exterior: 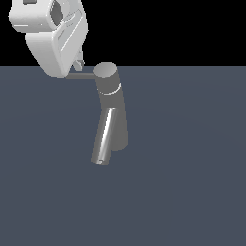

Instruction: Turn on the faucet by rotating a designated handle.

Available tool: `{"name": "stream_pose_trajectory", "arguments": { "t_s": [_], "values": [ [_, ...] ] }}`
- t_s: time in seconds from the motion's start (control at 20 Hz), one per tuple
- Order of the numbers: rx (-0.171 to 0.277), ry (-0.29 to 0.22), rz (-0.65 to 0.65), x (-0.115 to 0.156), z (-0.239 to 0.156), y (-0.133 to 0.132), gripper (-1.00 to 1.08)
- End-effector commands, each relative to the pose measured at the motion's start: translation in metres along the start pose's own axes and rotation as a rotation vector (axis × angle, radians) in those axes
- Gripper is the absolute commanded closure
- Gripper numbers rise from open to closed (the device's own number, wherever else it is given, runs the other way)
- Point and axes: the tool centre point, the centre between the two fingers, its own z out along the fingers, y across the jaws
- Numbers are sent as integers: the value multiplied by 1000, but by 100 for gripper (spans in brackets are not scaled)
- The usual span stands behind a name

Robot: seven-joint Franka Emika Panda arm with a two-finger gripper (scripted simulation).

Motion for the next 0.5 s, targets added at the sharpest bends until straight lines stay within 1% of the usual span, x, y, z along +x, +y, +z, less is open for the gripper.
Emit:
{"name": "stream_pose_trajectory", "arguments": {
  "t_s": [0.0,0.05,0.45],
  "values": [
    [0,0,0,0,0,0,108],
    [0,0,0,0,0,0,108],
    [0,0,0,-2,0,27,108]
  ]
}}
